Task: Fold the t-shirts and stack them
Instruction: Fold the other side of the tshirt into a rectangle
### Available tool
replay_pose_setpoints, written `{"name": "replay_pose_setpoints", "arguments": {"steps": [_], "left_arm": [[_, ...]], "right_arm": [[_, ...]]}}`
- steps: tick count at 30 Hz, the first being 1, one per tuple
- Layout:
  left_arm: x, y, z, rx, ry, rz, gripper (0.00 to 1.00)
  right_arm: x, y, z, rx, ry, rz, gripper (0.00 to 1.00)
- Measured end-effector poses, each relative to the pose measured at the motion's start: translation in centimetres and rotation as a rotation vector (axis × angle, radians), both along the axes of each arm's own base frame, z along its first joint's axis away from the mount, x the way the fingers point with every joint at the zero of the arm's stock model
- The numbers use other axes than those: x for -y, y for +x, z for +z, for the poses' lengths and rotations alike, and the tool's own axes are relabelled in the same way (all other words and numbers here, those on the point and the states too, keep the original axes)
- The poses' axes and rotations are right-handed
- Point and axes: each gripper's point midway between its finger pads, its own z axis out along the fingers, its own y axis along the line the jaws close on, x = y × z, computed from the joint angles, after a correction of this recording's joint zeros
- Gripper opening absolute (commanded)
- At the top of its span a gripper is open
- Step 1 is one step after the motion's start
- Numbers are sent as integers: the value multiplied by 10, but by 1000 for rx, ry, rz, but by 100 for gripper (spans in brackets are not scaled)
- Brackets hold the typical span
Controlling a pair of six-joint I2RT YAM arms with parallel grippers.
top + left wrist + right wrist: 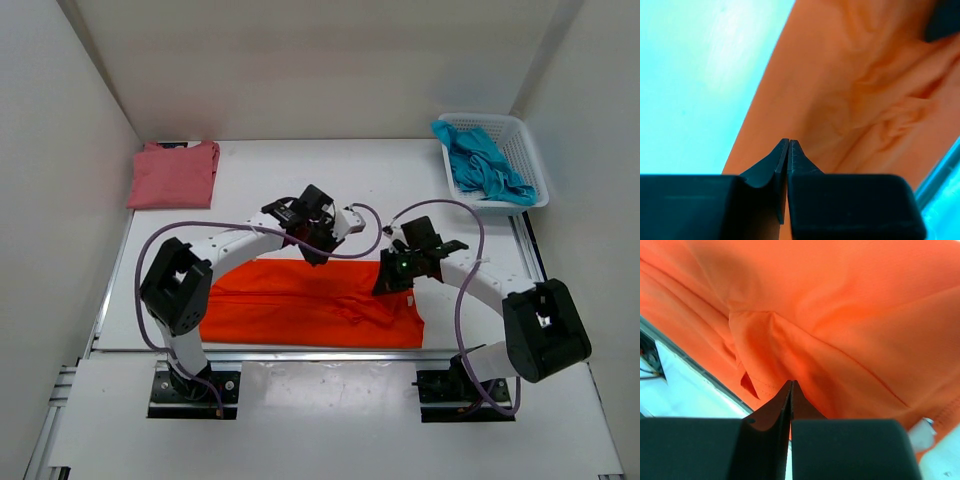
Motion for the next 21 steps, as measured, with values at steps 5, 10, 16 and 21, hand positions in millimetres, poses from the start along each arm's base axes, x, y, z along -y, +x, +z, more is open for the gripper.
{"name": "replay_pose_setpoints", "arguments": {"steps": [5, 10, 16, 21], "left_arm": [[-24, 19, -21, -34, 42, 86, 15], [-34, 22, -28, -29, 67, 108, 15], [-34, 18, -30, -33, 71, 102, 15], [-30, 10, -30, -42, 77, 80, 18]], "right_arm": [[-11, -14, -1, -10, 17, 75, 0], [-18, -40, -11, -58, 3, 158, 0], [-18, -61, -24, -115, -53, 252, 0], [-31, -73, -30, -127, -102, 364, 0]]}}
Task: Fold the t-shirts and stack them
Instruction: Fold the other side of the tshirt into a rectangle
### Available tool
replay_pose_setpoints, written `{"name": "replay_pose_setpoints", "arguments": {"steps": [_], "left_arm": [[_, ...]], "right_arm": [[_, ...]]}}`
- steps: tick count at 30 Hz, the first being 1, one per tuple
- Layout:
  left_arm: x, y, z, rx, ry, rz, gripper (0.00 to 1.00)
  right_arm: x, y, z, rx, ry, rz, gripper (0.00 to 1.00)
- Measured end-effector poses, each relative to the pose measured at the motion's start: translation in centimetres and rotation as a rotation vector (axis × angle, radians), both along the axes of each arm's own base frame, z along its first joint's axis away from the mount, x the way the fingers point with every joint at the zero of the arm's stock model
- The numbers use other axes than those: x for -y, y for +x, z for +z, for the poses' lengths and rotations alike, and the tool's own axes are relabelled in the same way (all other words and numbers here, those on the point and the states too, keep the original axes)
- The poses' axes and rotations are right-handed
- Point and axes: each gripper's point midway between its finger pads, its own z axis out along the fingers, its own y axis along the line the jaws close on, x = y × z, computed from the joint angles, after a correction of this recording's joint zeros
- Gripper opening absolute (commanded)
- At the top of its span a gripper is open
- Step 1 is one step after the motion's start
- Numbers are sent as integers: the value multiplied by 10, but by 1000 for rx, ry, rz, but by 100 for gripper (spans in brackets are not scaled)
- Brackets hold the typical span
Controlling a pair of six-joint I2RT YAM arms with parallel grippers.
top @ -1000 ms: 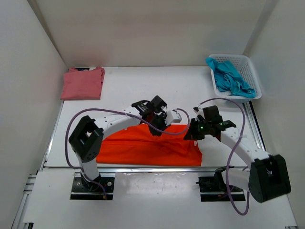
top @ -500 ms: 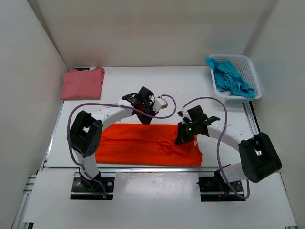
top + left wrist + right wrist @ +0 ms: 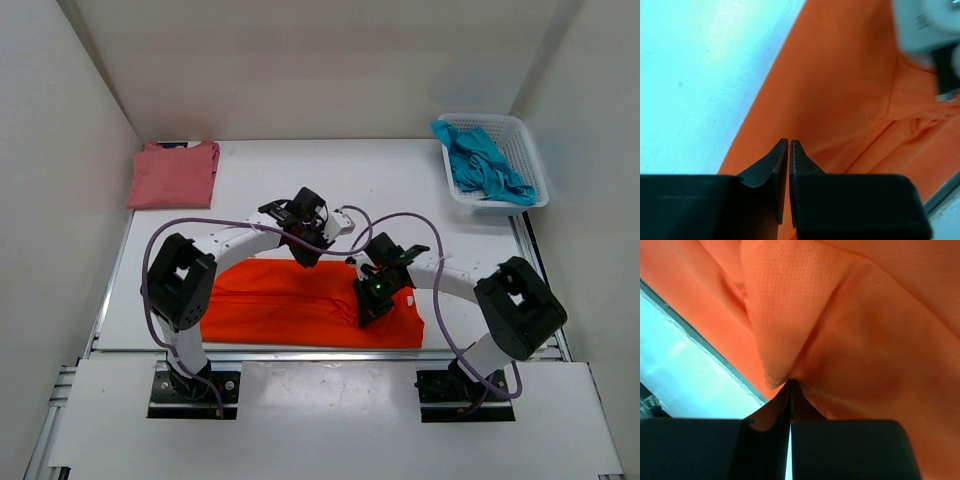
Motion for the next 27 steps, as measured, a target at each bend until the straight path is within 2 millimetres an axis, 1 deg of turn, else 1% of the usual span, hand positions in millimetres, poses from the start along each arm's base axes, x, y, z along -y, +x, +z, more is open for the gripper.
{"name": "replay_pose_setpoints", "arguments": {"steps": [5, 8, 11, 15, 17, 18, 20, 22, 25, 27], "left_arm": [[9, -16, 0, -41, -12, -43, 24], [18, -26, 4, -84, -49, -67, 30], [29, -36, 10, -127, -97, -86, 41], [45, -48, 17, -164, -149, -113, 46], [57, -55, 17, -174, -165, -136, 47], [65, -60, 15, -178, -168, -152, 47], [79, -71, 9, -192, -171, -187, 47], [91, -81, -3, -207, -162, -215, 47], [97, -95, -22, -236, -128, -242, 46], [93, -100, -34, -247, -99, -240, 44]], "right_arm": [[0, -4, -6, -7, -31, 12, 0], [3, 1, -3, 13, -10, -53, 0], [15, 9, 8, 59, 36, -165, 1], [28, 27, 32, 163, 142, -325, 1], [36, 34, 38, 196, 189, -405, 0], [42, 36, 38, 200, 203, -444, 0], [51, 35, 31, 177, 197, -502, 1], [56, 30, 22, 142, 176, -529, 0], [57, 24, 12, 96, 154, -542, 0], [59, 19, 4, 59, 132, -557, 0]]}}
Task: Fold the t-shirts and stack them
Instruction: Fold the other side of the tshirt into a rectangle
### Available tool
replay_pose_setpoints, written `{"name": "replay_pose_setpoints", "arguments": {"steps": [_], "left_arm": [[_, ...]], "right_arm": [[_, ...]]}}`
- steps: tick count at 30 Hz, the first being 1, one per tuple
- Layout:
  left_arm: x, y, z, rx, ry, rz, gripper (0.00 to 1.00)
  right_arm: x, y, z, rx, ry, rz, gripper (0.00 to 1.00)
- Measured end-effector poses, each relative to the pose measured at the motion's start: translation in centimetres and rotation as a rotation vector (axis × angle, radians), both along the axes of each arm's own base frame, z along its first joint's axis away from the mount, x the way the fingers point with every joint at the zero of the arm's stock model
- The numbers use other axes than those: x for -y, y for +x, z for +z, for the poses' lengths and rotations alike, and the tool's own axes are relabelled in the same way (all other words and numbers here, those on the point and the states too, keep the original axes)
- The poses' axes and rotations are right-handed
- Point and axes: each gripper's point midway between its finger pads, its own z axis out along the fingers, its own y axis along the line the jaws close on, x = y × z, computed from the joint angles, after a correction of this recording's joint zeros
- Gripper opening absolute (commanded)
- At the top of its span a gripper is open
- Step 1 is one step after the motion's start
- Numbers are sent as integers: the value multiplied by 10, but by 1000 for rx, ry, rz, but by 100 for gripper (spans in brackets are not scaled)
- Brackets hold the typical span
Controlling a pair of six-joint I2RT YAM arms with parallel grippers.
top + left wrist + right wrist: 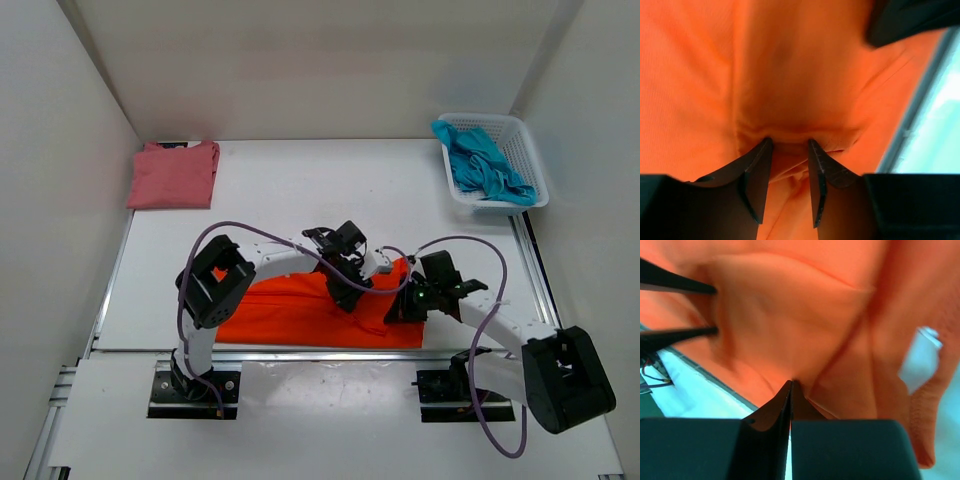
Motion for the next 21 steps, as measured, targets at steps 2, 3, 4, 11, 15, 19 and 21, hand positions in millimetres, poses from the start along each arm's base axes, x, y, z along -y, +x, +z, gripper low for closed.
{"name": "replay_pose_setpoints", "arguments": {"steps": [2, 3, 4, 11, 15, 19, 21], "left_arm": [[-9, 0, -9, 6, 34, 7, 42], [-11, 0, -11, 7, 39, 4, 43], [-11, 1, -11, 13, 42, 4, 42], [-18, -1, -10, 31, 46, -23, 53], [-20, 0, -5, 26, 53, -14, 79], [-14, 14, 12, 50, 25, 11, 99], [-14, 28, 25, 79, 4, 48, 98]], "right_arm": [[5, -5, -10, -47, -20, -21, 0], [7, -7, -13, -66, -29, -39, 0], [10, -8, -15, -82, -33, -56, 0], [24, 2, -11, -61, -31, -152, 0], [30, 10, -1, -8, -34, -180, 11], [40, 30, 15, 59, -26, -232, 34], [43, 41, 21, 81, -26, -249, 40]]}}
